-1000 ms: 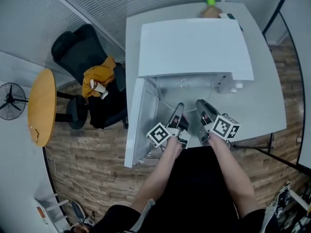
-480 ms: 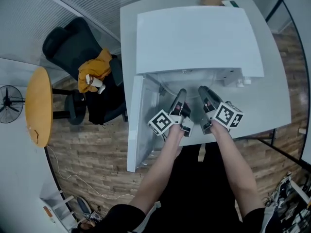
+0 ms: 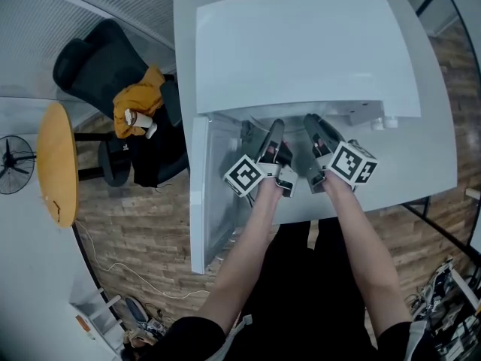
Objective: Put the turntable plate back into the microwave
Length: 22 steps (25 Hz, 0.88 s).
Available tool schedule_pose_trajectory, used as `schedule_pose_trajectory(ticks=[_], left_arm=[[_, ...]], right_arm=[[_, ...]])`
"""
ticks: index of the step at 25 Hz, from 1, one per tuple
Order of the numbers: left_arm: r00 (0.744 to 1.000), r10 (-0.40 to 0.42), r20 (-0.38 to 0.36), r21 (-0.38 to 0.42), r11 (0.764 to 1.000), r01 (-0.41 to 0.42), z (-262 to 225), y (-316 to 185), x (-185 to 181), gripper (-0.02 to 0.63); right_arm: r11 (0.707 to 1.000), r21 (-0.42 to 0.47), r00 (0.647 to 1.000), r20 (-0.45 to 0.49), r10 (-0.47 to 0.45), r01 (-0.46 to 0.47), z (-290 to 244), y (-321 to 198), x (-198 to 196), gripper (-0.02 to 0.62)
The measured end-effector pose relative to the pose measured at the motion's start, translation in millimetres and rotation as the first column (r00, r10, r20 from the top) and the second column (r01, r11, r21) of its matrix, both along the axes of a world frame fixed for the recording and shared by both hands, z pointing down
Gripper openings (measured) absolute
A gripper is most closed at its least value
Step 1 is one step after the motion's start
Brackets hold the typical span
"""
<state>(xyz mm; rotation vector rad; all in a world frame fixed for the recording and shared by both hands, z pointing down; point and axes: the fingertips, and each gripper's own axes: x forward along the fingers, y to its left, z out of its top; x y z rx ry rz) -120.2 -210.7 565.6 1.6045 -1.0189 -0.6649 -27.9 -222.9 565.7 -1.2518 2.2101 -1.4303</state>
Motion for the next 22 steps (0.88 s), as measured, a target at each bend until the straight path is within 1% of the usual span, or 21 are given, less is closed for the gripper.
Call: schedule_pose_trajectory(ticks=[3, 6, 10, 12, 15, 16, 19, 22], left_arm=[[1.0, -0.014, -0.023, -0.01, 1.0, 0.014, 2.9, -9.4, 1.4, 0.064], [1.0, -0.014, -0.009, -0.001, 1.0, 0.014, 4.9, -17.8, -0.3, 0.064], [0.998, -0.033, -0.049, -0.015, 0.999, 0.032, 5.8, -27.4, 1.4, 0.066], [0.999, -0.035, -0.039, -0.008, 0.999, 0.035, 6.6, -32.1, 0.6, 0.066], [1.0, -0.017, 0.022, 0.002, 1.0, 0.017, 9.1, -37.5, -2.1, 0.066], [1.0, -0.015, 0.027, 0.001, 1.0, 0.015, 9.7, -39.5, -2.2, 0.066], [1.0, -0.027, 0.002, -0.008, 1.0, 0.027, 11.0, -45.0, -2.3, 0.069], [0.999, -0.031, -0.007, -0.022, 0.999, 0.031, 14.4, -46.7, -1.7, 0.072]], right_arm=[[1.0, -0.007, 1.0, -0.001, 0.01, -0.01, 2.9, -9.6, 0.9, 0.118], [1.0, -0.006, 1.0, -0.005, 0.01, -0.01, 5.3, -17.7, -0.4, 0.117], [1.0, -0.004, 1.0, -0.011, 0.02, -0.02, 6.1, -27.8, 0.0, 0.118], [1.0, 0.004, 1.0, -0.016, 0.026, -0.026, 4.7, -33.2, -0.1, 0.118], [0.999, 0.007, 0.999, -0.017, 0.035, -0.035, 4.6, -38.8, -0.2, 0.118], [0.999, 0.007, 0.999, -0.017, 0.04, -0.04, 4.8, -40.5, 0.0, 0.118], [0.999, 0.008, 0.998, -0.02, 0.052, -0.051, 5.5, -45.2, -0.3, 0.12], [0.998, 0.002, 0.998, -0.031, 0.057, -0.057, 8.5, -47.3, 0.4, 0.12]])
